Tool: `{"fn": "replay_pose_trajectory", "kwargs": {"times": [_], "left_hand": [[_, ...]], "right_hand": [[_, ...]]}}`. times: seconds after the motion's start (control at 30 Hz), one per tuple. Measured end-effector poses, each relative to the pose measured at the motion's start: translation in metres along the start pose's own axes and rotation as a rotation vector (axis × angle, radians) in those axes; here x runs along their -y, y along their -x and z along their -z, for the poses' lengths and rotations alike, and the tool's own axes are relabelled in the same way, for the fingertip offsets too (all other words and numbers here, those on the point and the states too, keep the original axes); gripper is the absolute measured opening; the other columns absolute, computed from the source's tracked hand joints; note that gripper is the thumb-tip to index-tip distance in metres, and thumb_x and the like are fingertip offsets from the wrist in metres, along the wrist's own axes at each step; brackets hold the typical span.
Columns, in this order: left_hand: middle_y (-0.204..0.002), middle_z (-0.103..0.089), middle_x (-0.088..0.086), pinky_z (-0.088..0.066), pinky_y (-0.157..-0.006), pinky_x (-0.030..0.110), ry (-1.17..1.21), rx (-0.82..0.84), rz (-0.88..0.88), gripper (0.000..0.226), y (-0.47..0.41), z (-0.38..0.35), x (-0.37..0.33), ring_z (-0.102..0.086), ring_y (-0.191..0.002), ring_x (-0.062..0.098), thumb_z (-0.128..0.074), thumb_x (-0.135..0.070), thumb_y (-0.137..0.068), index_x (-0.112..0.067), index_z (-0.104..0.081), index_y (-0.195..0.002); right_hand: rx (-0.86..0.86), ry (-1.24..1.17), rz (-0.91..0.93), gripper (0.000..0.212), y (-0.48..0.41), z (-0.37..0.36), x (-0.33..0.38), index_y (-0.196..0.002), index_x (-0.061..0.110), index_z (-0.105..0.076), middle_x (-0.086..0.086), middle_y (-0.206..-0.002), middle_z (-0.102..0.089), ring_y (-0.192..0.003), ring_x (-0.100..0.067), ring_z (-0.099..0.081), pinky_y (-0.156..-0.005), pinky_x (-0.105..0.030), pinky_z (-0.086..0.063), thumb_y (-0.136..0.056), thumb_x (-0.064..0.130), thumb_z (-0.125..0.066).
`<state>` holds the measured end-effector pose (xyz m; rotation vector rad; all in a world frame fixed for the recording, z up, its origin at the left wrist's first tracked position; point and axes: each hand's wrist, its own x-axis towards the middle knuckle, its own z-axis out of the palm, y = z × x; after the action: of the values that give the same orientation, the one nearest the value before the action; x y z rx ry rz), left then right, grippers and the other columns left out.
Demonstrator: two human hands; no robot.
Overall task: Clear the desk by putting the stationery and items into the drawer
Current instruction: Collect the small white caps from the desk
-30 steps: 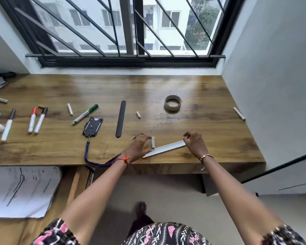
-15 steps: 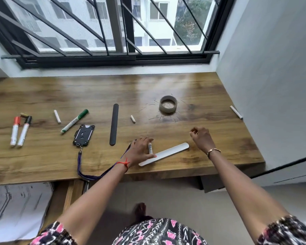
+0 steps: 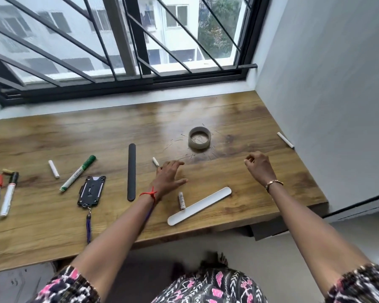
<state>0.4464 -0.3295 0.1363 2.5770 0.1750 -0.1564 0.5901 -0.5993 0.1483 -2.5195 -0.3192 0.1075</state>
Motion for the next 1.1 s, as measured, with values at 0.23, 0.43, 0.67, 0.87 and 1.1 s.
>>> {"fn": "replay_pose_trajectory", "kwargs": {"times": [0.23, 0.43, 0.67, 0.87, 1.1], "left_hand": [[-0.137, -0.044, 0.007, -0.024, -0.107, 0.039, -0.059, -0.063, 0.082, 0.06, -0.025, 0.001, -0.005, -0.034, -0.129, 0.024, -0.064, -0.032, -0.084, -0.011, -0.041, -0.135], [-0.139, -0.041, 0.003, -0.032, -0.104, 0.042, -0.161, -0.054, 0.122, 0.056, -0.049, -0.004, -0.016, -0.034, -0.129, 0.022, -0.061, -0.037, -0.084, -0.016, -0.042, -0.133], [-0.138, -0.041, -0.001, -0.029, -0.106, 0.048, -0.145, -0.03, 0.165, 0.051, -0.055, -0.006, -0.017, -0.032, -0.13, 0.018, -0.061, -0.039, -0.083, -0.019, -0.047, -0.128], [-0.136, -0.042, 0.0, -0.025, -0.108, 0.043, -0.126, -0.067, 0.176, 0.049, -0.053, -0.008, -0.021, -0.034, -0.128, 0.018, -0.062, -0.036, -0.083, -0.017, -0.049, -0.126], [-0.133, -0.048, 0.005, -0.029, -0.108, 0.042, -0.106, -0.241, 0.267, 0.045, -0.038, 0.0, -0.013, -0.039, -0.127, 0.023, -0.064, -0.026, -0.084, -0.012, -0.052, -0.125]], "right_hand": [[-0.047, 0.089, -0.1, 0.02, -0.052, 0.018, -0.029, -0.09, -0.006, -0.066, -0.026, -0.107, -0.06, -0.111, -0.038, -0.051, -0.095, -0.039, -0.042, -0.084, 0.008, -0.052], [-0.171, 0.249, -0.219, 0.034, -0.095, 0.036, -0.052, -0.117, -0.006, -0.05, -0.026, -0.127, -0.045, -0.118, -0.042, -0.042, -0.096, -0.047, -0.036, -0.084, 0.003, -0.047], [-0.042, 0.513, -0.308, 0.037, -0.124, 0.041, -0.072, -0.123, -0.01, -0.043, -0.031, -0.127, -0.048, -0.12, -0.045, -0.042, -0.093, -0.047, -0.041, -0.09, 0.006, -0.045], [0.049, 0.565, -0.287, 0.037, -0.141, 0.04, -0.064, -0.122, -0.007, -0.049, -0.026, -0.125, -0.051, -0.116, -0.043, -0.048, -0.094, -0.044, -0.042, -0.09, 0.009, -0.051], [0.036, 0.362, -0.055, 0.036, -0.157, 0.035, -0.002, -0.122, -0.004, -0.05, -0.027, -0.12, -0.055, -0.11, -0.042, -0.054, -0.088, -0.044, -0.046, -0.088, 0.007, -0.046]]}}
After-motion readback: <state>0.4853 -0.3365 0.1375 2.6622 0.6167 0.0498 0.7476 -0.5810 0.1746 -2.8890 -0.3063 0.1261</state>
